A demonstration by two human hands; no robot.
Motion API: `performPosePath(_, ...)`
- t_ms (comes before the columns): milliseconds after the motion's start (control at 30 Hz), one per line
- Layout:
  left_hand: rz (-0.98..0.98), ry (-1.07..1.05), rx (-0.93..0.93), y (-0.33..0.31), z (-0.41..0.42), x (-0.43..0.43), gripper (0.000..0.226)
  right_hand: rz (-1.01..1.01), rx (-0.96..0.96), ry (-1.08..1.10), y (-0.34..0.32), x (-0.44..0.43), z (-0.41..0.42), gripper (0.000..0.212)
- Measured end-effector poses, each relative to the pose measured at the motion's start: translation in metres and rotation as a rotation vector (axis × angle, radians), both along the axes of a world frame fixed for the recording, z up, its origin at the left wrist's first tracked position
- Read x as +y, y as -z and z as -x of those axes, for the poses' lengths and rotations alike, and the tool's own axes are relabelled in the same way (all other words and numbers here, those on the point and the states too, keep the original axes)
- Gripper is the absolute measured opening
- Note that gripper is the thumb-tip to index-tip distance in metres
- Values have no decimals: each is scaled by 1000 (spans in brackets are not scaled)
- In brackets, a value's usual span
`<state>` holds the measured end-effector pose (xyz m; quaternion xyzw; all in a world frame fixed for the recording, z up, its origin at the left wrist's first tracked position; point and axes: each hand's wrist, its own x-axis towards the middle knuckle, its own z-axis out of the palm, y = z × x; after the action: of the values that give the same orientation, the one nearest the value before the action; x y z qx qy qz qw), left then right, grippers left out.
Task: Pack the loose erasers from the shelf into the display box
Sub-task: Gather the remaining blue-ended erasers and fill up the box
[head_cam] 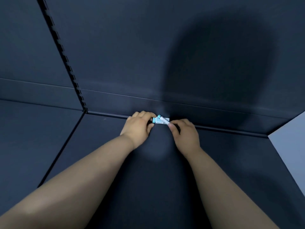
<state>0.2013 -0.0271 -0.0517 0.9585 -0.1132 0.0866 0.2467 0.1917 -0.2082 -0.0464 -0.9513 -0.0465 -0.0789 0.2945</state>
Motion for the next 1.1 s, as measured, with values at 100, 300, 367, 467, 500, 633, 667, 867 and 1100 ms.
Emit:
performPosePath(100,-9,10,-25,-2,3,-1,26,-15,-13,2,2,0,-1,31)
performPosePath(300,-112,5,-84,-2,5,-4,33,-11,-18,13,5,-1,-3,38)
performPosePath(367,-105,2,-84,-2,5,-5,30,-14,-14,11,4,-1,-3,39)
performPosePath(467,-68,-30,-83,-3,6,-12,24,-39,-17,2,3,-1,-2,37)
performPosePath(500,-54,-49,-80,-3,7,-16,24,-57,-15,3,2,-1,-1,36)
performPosePath(633,17,-103,-27,-6,11,-35,32,-182,31,47,-1,-2,3,30)
performPosePath(667,64,-99,4,-9,13,-36,31,-254,46,69,-2,-4,5,28)
performPosePath(867,167,38,190,-32,37,-4,21,-322,13,188,-11,-29,43,26)
performPosePath(1100,102,282,316,-49,85,26,27,-7,-96,-153,-23,-21,112,21)
